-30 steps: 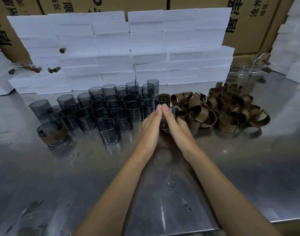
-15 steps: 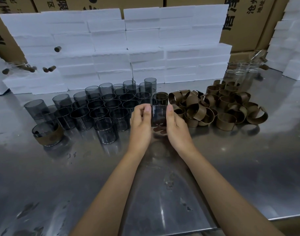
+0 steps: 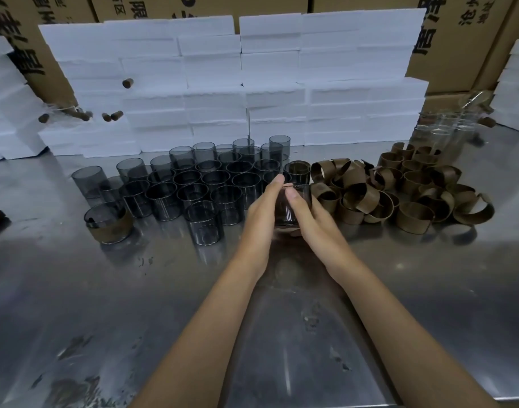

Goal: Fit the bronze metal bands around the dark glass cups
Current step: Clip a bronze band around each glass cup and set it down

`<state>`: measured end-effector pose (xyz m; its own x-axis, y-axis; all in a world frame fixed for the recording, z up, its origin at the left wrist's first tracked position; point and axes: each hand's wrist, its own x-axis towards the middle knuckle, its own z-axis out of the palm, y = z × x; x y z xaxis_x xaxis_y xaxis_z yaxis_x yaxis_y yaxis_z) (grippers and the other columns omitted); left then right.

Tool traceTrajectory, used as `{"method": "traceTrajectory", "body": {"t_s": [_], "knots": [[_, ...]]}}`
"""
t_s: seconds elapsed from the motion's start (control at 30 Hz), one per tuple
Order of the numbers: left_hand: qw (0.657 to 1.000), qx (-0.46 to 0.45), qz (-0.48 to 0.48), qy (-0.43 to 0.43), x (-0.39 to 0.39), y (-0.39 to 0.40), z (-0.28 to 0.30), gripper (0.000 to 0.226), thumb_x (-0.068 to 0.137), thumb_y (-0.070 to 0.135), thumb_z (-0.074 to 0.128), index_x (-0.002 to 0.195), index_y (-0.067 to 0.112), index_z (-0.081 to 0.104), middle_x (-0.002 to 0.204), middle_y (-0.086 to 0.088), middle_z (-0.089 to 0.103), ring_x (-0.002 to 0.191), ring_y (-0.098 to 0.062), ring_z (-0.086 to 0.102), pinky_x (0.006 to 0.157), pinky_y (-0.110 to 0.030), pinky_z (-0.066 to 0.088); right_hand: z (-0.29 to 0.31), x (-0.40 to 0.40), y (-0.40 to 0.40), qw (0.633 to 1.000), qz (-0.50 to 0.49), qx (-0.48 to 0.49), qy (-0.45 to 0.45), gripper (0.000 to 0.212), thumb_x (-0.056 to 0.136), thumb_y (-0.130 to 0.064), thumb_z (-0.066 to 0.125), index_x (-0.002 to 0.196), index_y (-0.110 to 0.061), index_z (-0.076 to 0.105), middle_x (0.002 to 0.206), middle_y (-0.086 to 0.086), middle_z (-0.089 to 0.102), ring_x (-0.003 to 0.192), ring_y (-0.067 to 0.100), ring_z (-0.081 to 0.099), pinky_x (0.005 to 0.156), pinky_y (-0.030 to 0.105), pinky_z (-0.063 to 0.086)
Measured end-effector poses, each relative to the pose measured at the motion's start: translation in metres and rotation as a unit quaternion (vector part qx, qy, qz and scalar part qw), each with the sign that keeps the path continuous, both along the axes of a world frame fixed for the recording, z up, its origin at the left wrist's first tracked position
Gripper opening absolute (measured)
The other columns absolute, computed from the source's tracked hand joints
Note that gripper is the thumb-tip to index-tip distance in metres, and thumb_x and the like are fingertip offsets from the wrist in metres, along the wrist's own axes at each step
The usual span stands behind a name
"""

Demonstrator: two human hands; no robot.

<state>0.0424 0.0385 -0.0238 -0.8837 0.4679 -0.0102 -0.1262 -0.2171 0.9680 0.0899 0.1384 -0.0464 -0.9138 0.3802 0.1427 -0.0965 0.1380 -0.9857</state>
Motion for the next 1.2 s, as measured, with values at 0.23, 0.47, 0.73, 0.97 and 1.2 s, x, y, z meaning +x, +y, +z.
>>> {"method": "traceTrajectory", "body": {"t_s": [0.23,0.47,0.73,0.97,1.2], "knots": [[1.000,-0.015,0.003,-0.004,0.000,-0.001,0.002,0.038,0.102,0.043,0.047,0.123,0.022,0.071,0.121,-0.012,0.072,0.101,-0.018,0.070,0.082,-0.034,0.056,-0.005,0.001,-0.004,0.999,-0.027,0.039,0.003,0.060,0.097,-0.074,0.026,0.130,-0.040,0.063,0.121,-0.014,0.071,0.115,-0.007,0.062,0.101,0.019,0.046],[0.988,-0.131,0.009,0.085,0.004,0.001,-0.001,0.055,0.085,0.067,0.040,0.128,0.041,0.062,0.123,0.016,0.047,0.121,-0.003,0.040,0.097,-0.018,0.037,-0.001,-0.005,0.008,0.993,-0.090,-0.059,-0.049,0.066,0.105,-0.064,0.022,0.097,-0.024,0.074,0.088,0.008,0.080,0.082,0.022,0.077,0.081,0.039,0.060],[0.985,-0.066,-0.058,0.146,0.001,-0.001,-0.005,0.039,0.104,0.032,0.052,0.141,0.045,0.051,0.136,0.017,0.058,0.128,-0.008,0.057,0.111,-0.035,0.044,0.000,-0.003,0.013,0.942,0.044,-0.332,0.013,0.063,0.104,-0.060,0.037,0.141,-0.013,0.057,0.131,0.014,0.069,0.120,0.028,0.069,0.105,0.050,0.052],[0.968,-0.077,-0.042,0.234,0.001,-0.003,-0.008,0.043,0.095,0.016,0.071,0.135,0.017,0.055,0.117,0.012,0.065,0.107,0.007,0.063,0.093,-0.012,0.047,0.003,-0.001,0.019,0.936,0.067,-0.344,0.017,0.058,0.106,-0.054,0.042,0.133,-0.007,0.062,0.126,0.018,0.071,0.119,0.029,0.069,0.086,0.037,0.061],[0.980,-0.068,0.060,0.178,-0.005,-0.003,-0.009,0.012,0.101,0.031,0.062,0.107,0.022,0.068,0.103,0.008,0.071,0.095,0.001,0.066,0.083,-0.015,0.052,0.004,0.000,0.010,0.939,0.108,-0.327,0.007,0.056,0.109,-0.045,0.039,0.135,0.001,0.060,0.129,0.020,0.069,0.123,0.026,0.067,0.092,0.035,0.060]]}}
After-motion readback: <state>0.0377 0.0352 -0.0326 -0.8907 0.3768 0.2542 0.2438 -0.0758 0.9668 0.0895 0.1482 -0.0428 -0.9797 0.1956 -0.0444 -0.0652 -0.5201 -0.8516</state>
